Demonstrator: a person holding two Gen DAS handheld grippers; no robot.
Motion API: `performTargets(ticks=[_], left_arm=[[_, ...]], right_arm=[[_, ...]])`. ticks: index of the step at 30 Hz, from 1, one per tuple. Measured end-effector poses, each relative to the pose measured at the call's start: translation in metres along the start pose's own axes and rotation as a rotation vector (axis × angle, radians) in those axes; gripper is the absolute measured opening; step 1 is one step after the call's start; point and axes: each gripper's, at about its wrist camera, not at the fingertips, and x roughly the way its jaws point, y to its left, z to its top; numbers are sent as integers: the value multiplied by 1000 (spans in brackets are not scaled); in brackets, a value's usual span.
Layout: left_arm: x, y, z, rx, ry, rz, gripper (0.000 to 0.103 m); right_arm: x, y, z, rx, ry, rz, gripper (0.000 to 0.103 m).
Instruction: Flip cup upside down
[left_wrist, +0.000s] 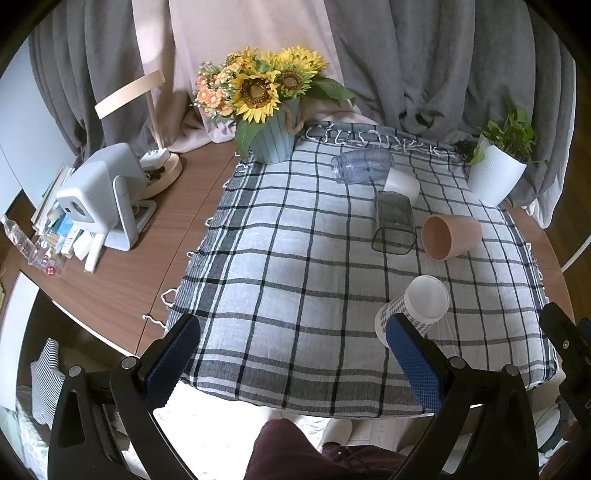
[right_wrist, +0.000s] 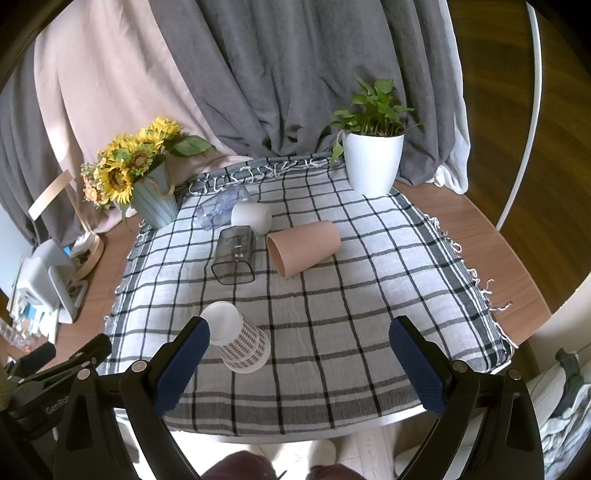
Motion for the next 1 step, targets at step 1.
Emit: performTargets(ticks=[1], left_arm=[[1, -1, 0, 2, 0, -2, 103]], right_arm=[[0, 0, 0, -1, 0, 0, 98]])
